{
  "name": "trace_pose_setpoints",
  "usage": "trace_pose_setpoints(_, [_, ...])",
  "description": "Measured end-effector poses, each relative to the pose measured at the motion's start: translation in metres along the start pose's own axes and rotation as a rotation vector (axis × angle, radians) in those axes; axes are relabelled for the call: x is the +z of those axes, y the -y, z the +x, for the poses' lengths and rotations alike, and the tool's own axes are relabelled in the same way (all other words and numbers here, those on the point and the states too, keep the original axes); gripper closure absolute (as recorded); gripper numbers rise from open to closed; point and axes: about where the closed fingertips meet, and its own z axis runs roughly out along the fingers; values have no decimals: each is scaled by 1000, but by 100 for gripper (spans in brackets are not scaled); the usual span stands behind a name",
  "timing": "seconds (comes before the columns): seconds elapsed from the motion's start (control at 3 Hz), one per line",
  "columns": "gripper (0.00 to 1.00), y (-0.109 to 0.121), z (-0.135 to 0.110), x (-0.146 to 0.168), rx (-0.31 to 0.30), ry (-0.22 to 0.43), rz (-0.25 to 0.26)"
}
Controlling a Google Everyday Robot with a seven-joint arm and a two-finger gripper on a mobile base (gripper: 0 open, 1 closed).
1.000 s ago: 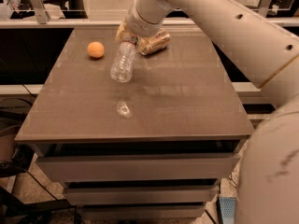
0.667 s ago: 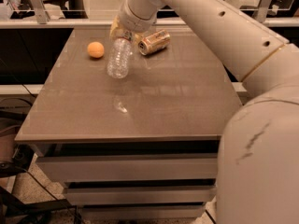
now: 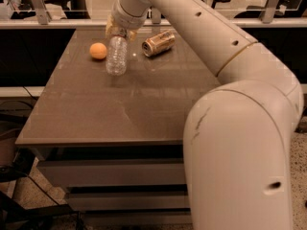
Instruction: Move water bottle near orange
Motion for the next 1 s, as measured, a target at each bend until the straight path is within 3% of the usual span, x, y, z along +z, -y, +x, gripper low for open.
trace_pose_setpoints(1.0, [100, -2, 32, 42, -55, 13, -20])
